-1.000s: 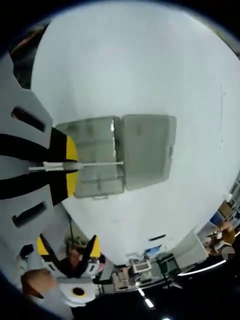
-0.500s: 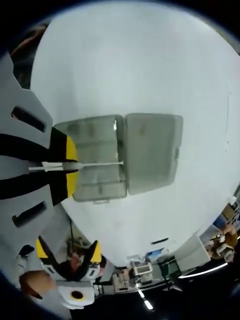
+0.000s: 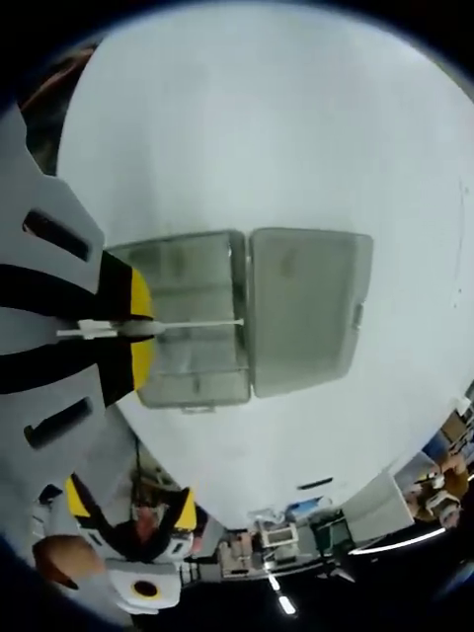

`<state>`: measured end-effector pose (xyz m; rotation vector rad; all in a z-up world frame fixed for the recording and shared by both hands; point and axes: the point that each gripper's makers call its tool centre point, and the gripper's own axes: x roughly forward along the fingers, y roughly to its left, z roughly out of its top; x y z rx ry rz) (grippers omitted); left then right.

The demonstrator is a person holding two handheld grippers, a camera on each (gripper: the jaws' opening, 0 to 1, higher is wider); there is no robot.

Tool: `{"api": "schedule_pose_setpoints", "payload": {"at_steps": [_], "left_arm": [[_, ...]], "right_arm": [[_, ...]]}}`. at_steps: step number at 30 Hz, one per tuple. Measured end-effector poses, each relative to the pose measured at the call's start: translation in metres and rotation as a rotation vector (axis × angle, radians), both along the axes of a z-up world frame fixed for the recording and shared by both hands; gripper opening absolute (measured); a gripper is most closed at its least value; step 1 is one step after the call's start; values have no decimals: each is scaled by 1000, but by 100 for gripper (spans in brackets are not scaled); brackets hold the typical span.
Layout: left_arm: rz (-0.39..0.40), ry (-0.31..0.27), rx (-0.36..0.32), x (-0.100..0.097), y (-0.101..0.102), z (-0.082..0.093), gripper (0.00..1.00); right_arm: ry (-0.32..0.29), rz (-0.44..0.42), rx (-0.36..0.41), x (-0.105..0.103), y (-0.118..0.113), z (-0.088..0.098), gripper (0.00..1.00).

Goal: Insert the divider into the dual guide fixture by aligning both edges with the guide slots and pushing it downward to the bottom, including one-sided entry, uneven engagement, binding, and posture correction.

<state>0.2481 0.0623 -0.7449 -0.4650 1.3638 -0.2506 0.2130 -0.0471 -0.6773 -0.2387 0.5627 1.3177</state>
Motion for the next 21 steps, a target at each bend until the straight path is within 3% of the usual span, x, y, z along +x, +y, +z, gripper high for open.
{"api": "schedule_pose_setpoints", "payload": {"at_steps": [21], "left_arm": [[18,36,5,3,5,-13,1]], "right_arm": [[14,8,-4,3,4,-2,61]]}}
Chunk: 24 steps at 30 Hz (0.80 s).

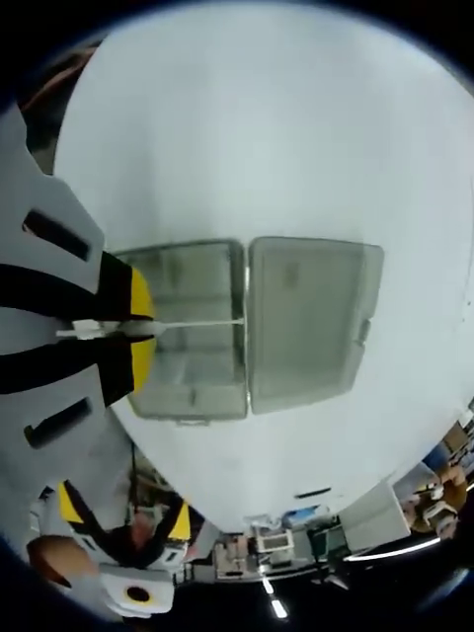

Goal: Insert the divider into the dual guide fixture by aligning both edges with the guide slots and pushing it downward to the bottom, including one-sided entry, uneven engagement, binding, and posture correction.

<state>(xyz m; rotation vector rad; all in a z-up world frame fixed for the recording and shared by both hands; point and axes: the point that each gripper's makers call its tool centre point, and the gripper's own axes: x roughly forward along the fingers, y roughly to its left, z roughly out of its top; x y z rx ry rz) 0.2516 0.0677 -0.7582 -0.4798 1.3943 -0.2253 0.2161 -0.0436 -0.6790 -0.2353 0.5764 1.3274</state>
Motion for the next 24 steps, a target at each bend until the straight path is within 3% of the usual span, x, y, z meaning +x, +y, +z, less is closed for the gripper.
{"api": "schedule_pose_setpoints", "payload": {"at_steps": [24], "left_arm": [[13,57,18,2,1,-10,1]], "right_arm": [[13,-6,6,6,0,-2,60]]}}
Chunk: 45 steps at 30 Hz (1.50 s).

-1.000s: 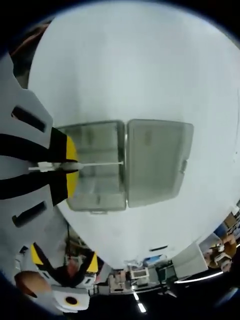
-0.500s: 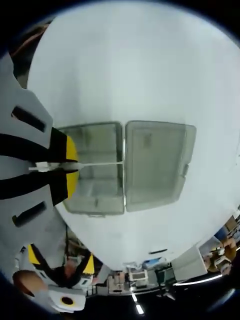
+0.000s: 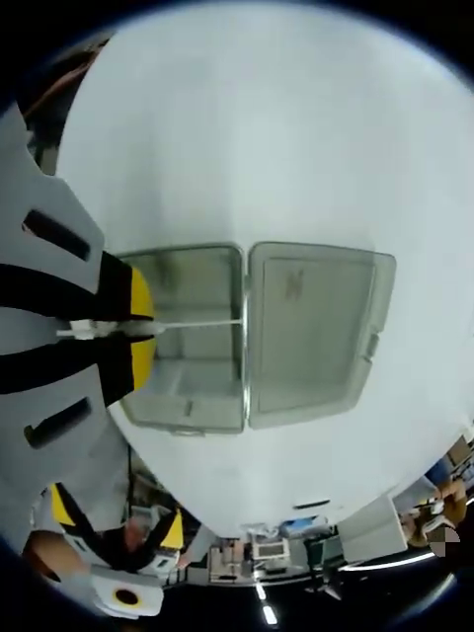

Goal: Insert the divider into the dual guide fixture by aligning both edges with the guide slots and pushing it downward to the bottom, including one-sided entry, uneven engagement, binding, and posture correction.

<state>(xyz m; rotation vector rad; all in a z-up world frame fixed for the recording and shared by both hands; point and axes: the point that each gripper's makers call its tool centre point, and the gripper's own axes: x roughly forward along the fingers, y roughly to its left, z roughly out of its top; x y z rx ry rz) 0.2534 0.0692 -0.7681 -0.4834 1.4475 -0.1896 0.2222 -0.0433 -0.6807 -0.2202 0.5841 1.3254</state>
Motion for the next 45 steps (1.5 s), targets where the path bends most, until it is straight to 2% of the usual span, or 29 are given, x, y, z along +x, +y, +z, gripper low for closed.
{"api": "schedule_pose_setpoints", "payload": {"at_steps": [13,45], "left_arm": [[-3,17,4,0,-1,-1,1],[-43,14,37,-1,-2,-3,2]], "right_arm": [[3,-1,-1,-1,-1,0,60],[11,-11,-2,-2,-3,0,60]]}}
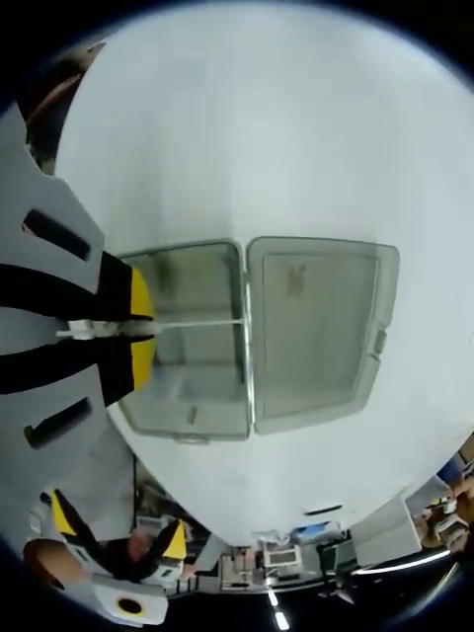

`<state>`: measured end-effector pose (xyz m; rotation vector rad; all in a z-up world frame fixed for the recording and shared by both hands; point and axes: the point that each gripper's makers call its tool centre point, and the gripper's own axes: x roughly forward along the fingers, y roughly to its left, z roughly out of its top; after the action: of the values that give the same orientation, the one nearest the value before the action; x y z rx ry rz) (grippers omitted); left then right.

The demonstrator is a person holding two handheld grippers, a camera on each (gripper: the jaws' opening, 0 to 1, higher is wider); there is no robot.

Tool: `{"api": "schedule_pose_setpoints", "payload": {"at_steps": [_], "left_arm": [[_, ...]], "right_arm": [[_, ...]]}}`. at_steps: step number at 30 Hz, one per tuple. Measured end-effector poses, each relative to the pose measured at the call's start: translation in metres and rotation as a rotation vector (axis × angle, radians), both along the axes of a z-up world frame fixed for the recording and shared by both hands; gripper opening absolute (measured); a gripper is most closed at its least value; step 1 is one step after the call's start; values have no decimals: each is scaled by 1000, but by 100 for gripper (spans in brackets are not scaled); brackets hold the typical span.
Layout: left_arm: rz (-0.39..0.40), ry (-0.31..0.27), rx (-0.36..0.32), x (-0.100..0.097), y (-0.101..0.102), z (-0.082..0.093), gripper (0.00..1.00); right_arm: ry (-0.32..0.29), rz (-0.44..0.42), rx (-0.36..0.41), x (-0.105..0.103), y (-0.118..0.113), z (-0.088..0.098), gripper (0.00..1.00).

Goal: Insert the divider into the dual guide fixture by aligning both edges with the guide slots and pushing it downward to the bottom, including one-sided entry, uneven engagement, binding, and posture correction.

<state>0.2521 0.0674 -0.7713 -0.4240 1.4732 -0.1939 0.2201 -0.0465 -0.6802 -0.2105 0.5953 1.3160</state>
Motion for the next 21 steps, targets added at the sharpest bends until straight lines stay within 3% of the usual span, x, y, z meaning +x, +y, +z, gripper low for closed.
{"api": "schedule_pose_setpoints", "payload": {"at_steps": [14,21], "left_arm": [[-38,18,67,0,-2,-4,2],[-102,23,121,1,-4,-4,2]], "right_arm": [[-2,3,-2,0,-1,0,59],[-2,4,-1,-1,0,0,59]]}}
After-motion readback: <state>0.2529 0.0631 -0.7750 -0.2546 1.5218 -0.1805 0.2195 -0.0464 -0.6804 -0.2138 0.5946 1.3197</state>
